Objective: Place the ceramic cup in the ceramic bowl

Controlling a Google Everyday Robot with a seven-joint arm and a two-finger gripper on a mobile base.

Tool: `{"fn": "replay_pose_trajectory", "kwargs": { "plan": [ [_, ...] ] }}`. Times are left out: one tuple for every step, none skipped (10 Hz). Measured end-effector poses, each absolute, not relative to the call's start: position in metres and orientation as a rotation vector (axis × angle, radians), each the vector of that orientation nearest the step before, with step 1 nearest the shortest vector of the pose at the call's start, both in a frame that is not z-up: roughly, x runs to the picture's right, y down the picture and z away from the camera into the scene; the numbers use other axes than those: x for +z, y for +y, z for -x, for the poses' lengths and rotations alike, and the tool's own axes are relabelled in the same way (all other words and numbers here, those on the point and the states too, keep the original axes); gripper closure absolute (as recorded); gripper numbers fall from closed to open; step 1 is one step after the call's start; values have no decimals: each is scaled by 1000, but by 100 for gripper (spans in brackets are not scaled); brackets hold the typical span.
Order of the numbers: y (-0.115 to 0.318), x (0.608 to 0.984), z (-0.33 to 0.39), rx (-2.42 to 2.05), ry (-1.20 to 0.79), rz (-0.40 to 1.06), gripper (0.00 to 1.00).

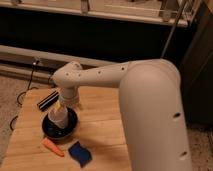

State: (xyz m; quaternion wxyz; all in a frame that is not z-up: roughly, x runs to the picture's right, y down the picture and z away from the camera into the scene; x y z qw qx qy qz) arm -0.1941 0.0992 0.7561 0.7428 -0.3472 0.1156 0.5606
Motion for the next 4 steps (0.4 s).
{"fn": "replay_pose_trajectory", "kwargs": {
  "plan": [
    [82,738,180,1276,214,728,20],
    [64,722,155,1349,195,673,20],
    [54,712,135,1407,197,634,20],
    [48,707,121,1445,199,602,20]
  ]
}}
